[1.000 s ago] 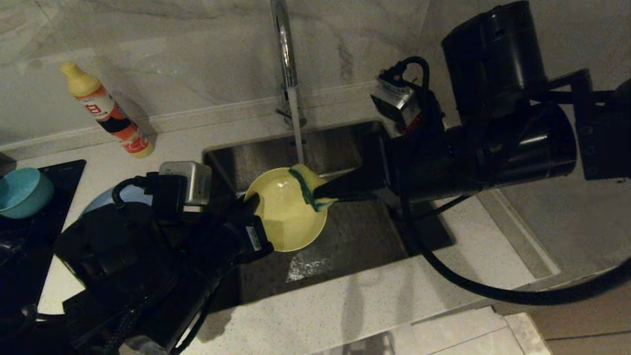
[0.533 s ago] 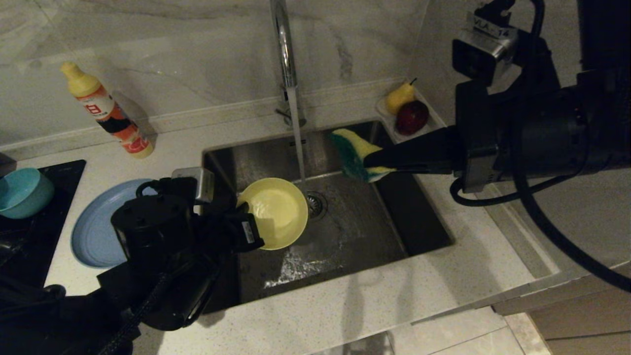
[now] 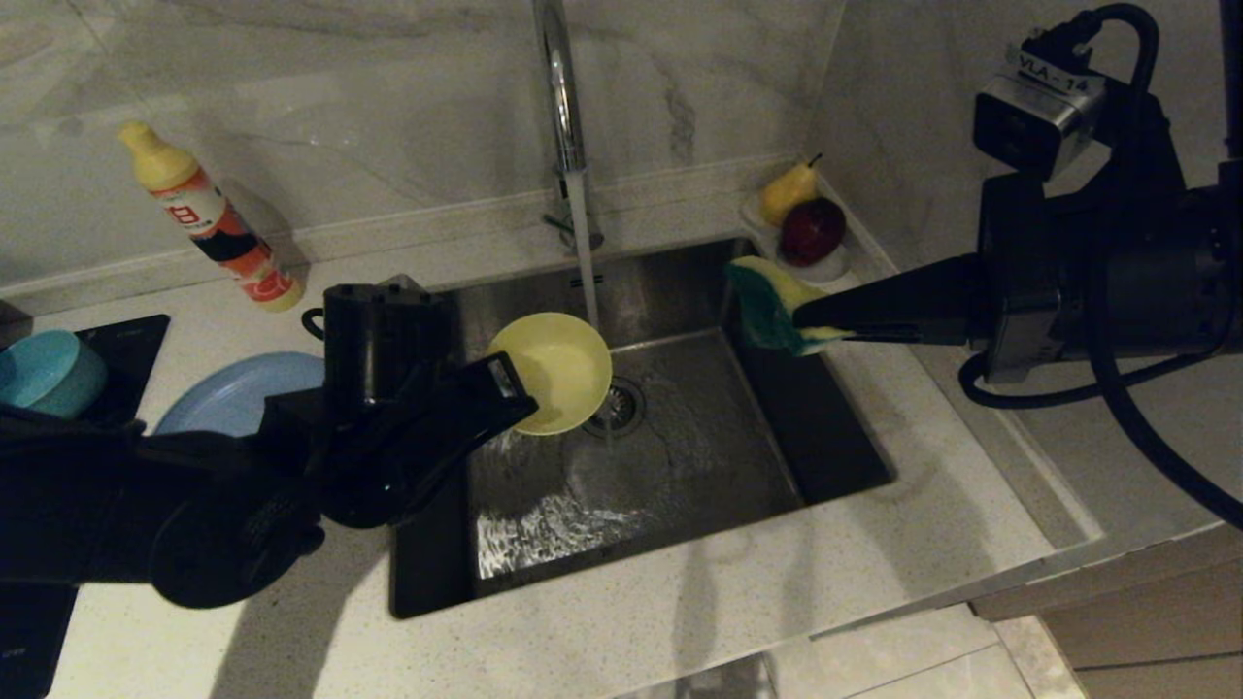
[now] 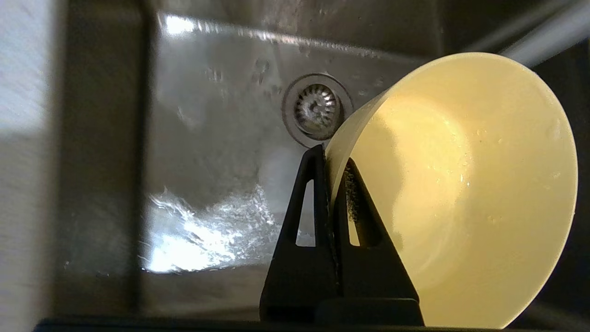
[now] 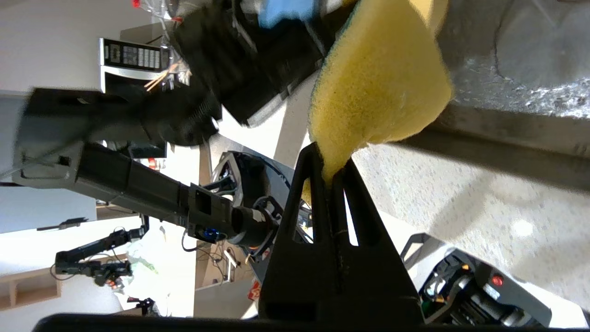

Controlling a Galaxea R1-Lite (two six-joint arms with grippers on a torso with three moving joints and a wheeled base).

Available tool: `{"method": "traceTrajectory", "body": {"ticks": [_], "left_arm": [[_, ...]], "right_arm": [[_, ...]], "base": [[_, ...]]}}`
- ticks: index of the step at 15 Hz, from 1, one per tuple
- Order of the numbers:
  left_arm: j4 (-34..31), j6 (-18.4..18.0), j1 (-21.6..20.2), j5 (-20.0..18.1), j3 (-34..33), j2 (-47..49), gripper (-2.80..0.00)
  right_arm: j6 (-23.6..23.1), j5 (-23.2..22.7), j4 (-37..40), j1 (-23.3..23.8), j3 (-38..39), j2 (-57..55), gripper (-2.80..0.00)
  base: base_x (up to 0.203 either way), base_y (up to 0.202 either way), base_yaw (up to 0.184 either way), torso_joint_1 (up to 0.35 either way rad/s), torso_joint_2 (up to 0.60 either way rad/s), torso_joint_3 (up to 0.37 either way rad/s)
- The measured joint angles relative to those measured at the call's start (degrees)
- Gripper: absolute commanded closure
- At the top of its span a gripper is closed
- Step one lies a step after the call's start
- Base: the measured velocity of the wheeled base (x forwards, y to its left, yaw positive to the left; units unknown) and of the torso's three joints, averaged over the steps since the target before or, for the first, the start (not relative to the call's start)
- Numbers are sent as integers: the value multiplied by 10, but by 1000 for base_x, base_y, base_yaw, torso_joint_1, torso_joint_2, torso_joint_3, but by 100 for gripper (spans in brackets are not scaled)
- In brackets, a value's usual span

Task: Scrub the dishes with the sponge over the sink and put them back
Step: Rinse the bowl

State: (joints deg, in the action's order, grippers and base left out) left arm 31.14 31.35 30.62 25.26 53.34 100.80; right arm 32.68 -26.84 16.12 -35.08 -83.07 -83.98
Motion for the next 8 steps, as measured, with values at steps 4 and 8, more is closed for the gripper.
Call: {"method": "traceTrajectory", "body": {"ticks": [4,8], "left_arm": [[-48,77,-5,-4,72,57,0],[-60,121,-17,-5,130,105,0]], "right_arm": [[0,0,-2,11,16,11,0],[-12,0,-2,24,36,16,0]], "base": [[0,0,0,0,0,0],[0,0,0,0,0,0]]}}
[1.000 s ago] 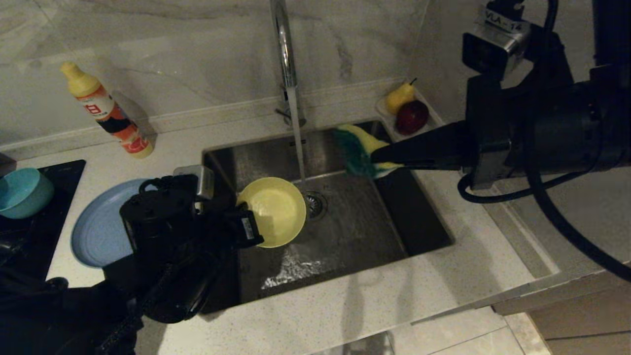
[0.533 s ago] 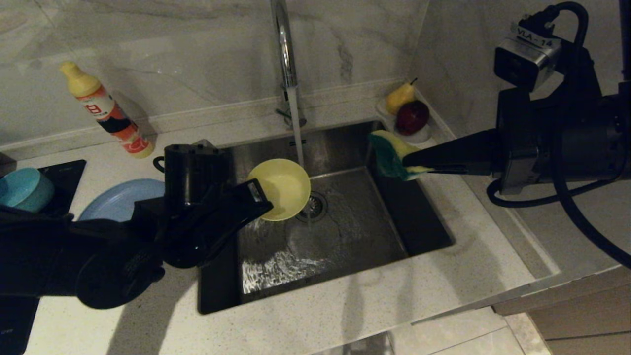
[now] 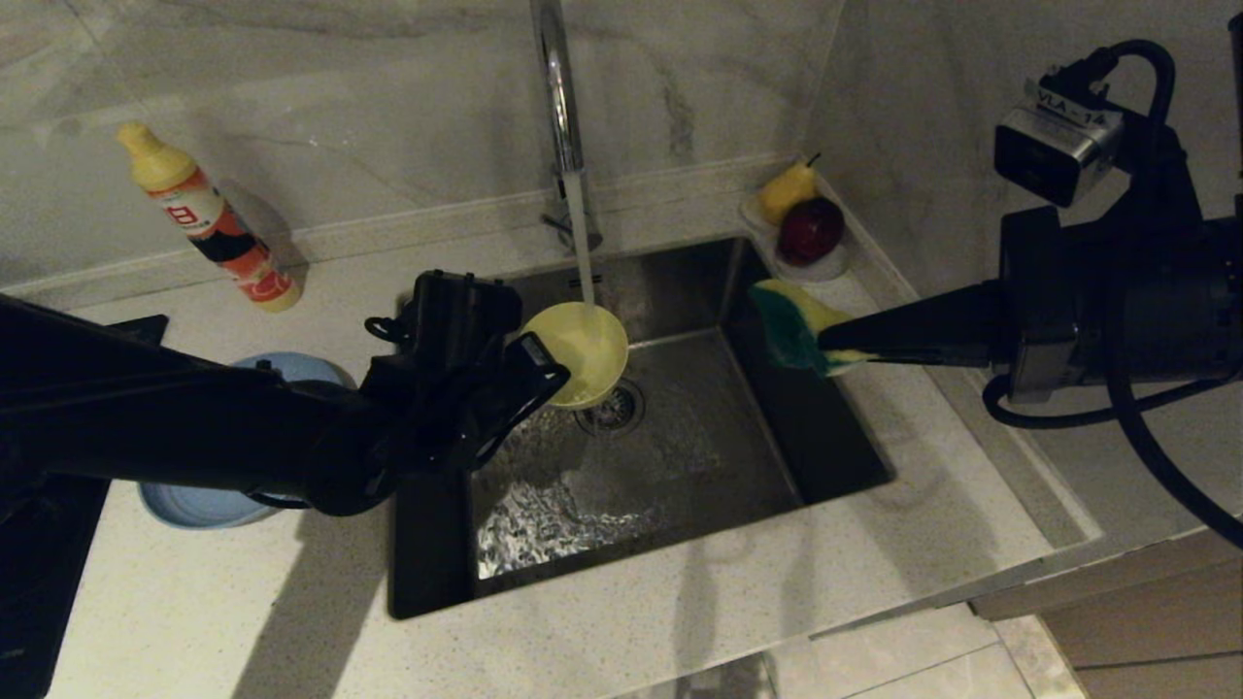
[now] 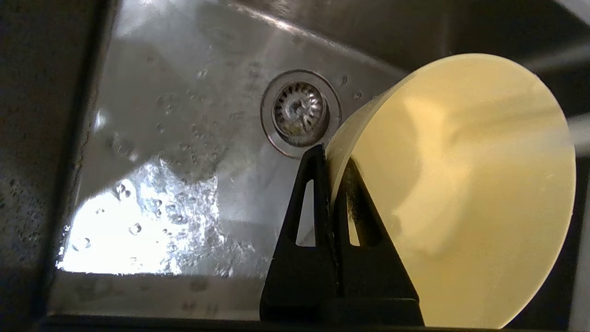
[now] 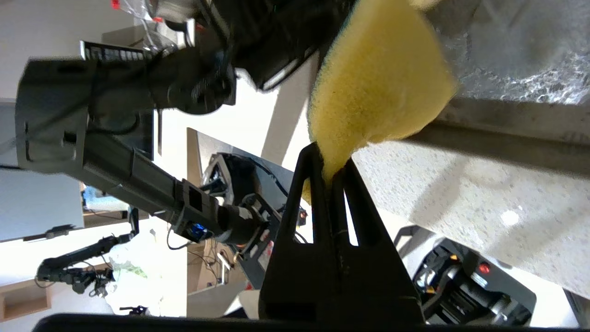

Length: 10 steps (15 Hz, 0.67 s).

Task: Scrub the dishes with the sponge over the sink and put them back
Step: Rinse the bowl

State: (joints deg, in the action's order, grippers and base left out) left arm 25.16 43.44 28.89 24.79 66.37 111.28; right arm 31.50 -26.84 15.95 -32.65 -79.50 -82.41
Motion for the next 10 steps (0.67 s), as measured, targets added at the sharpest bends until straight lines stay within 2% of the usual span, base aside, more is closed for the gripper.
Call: {"method": "traceTrajectory", "body": {"ticks": [4,10], "left_arm": [[-26,40,-13,-2,51,30,0],[-41,42,-14,-3,62,41,0]], "right_arm": [[-1,-19,-18,8,19,2,0],[-1,-20,-33,9,32,0,0]], "base": [[0,0,0,0,0,0],[0,0,0,0,0,0]]}}
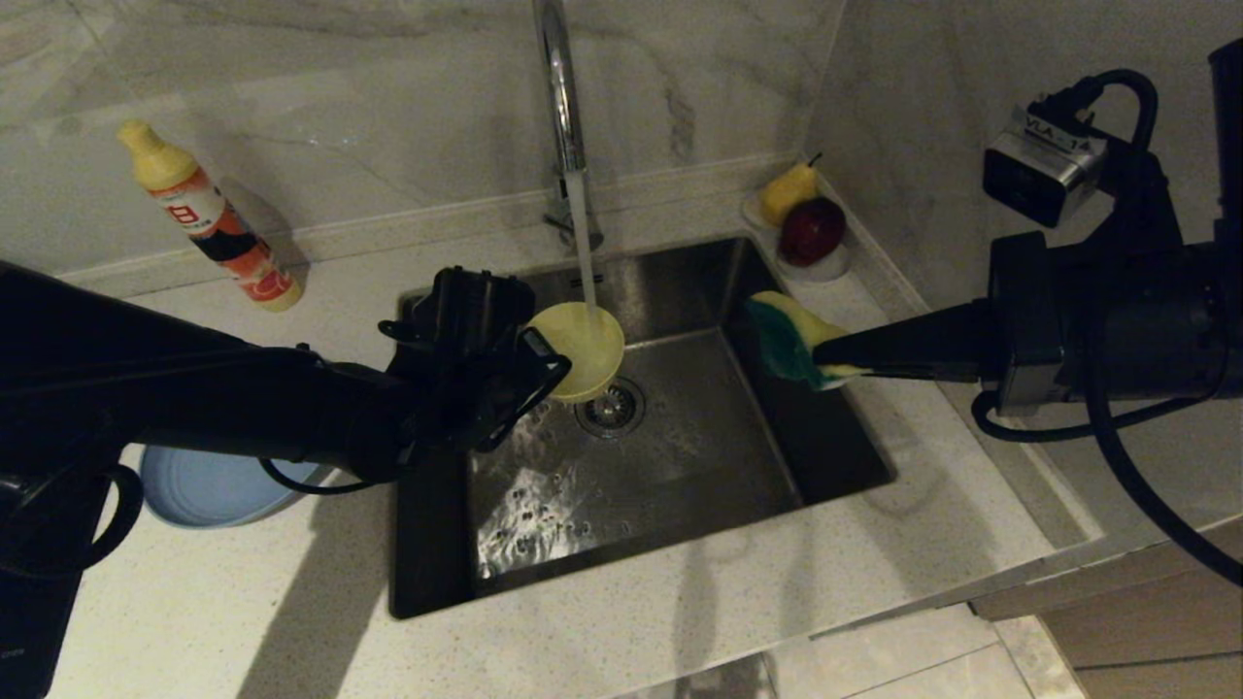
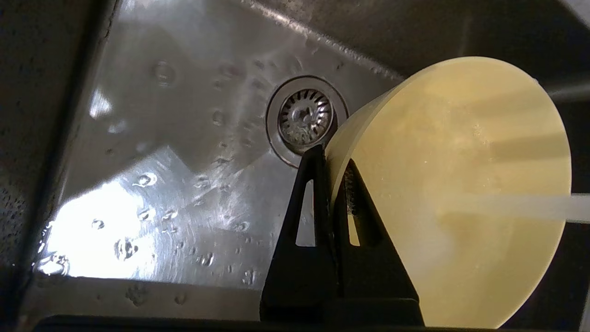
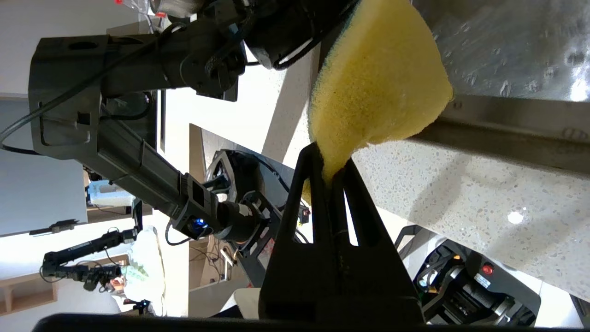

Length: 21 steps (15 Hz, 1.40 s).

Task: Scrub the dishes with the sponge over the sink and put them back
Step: Rinse the bowl

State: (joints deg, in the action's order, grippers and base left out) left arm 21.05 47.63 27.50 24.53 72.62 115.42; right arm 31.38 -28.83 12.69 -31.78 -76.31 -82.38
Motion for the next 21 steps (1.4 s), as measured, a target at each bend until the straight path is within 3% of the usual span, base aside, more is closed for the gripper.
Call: {"method": "traceTrajectory", "body": {"ticks": [8,14,16,21], "left_arm": [[2,-7,3,2,-15,-3,0],[17,-61,1,10,-49,-15,0],[63,-119,-4,20,-75,-24,0],[326,-356,-28,41,-176,-28,0]], "right_arm": [[-1,-2,-6,0,18,2,0],[-2,-2,-9,0,20,2,0],[-1,-2,-9,-1,20,1,0],[-1,-9,-8,-1,22,-1,0]], "base": [[0,0,0,0,0,0],[0,0,0,0,0,0],[0,0,0,0,0,0],[0,0,0,0,0,0]]}}
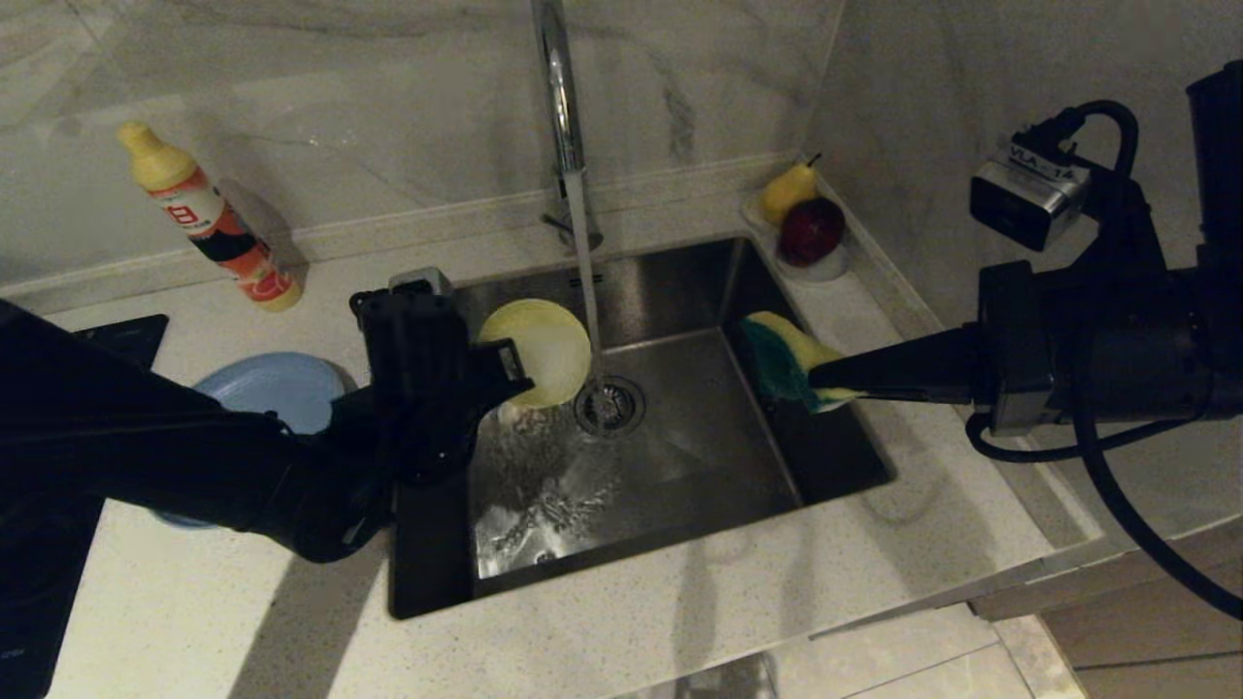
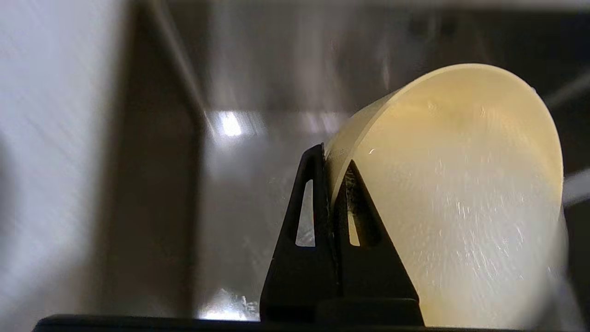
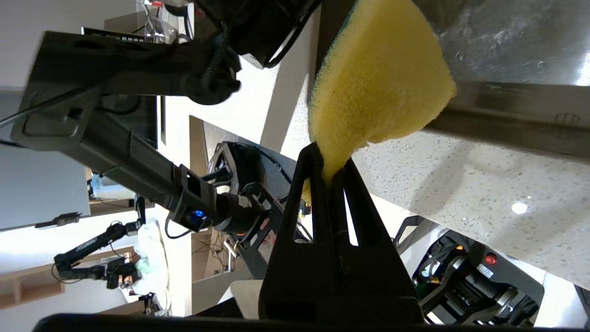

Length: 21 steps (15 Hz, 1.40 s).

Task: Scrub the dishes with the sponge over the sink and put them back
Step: Rinse the bowl

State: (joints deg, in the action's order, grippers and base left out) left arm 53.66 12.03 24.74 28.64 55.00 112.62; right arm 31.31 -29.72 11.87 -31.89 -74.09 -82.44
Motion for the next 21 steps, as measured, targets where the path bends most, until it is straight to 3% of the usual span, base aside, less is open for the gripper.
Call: {"method": "traceTrajectory", "body": {"ticks": [4,6,7,12,21], "left_arm": [[251,-181,-27,1,-50,19,0],[329,-268,-34,-2,-71,28,0],[334,-285,-34,-1,-78,31,0],[336,-301,-36,-5,-89,18,0],[336,-432,-37,-25,-61,-1,0]], "right_arm": [[0,-1,0,0,0,-2,0],[0,-1,0,0,0,-4,0],[0,-2,0,0,0,-5,0],[0,-2,0,1,0,-13,0],[0,-1,-1,1,-2,-11,0]], "base": [[0,0,0,0,0,0],[0,0,0,0,0,0],[0,0,0,0,0,0],[0,0,0,0,0,0],[0,0,0,0,0,0]]}}
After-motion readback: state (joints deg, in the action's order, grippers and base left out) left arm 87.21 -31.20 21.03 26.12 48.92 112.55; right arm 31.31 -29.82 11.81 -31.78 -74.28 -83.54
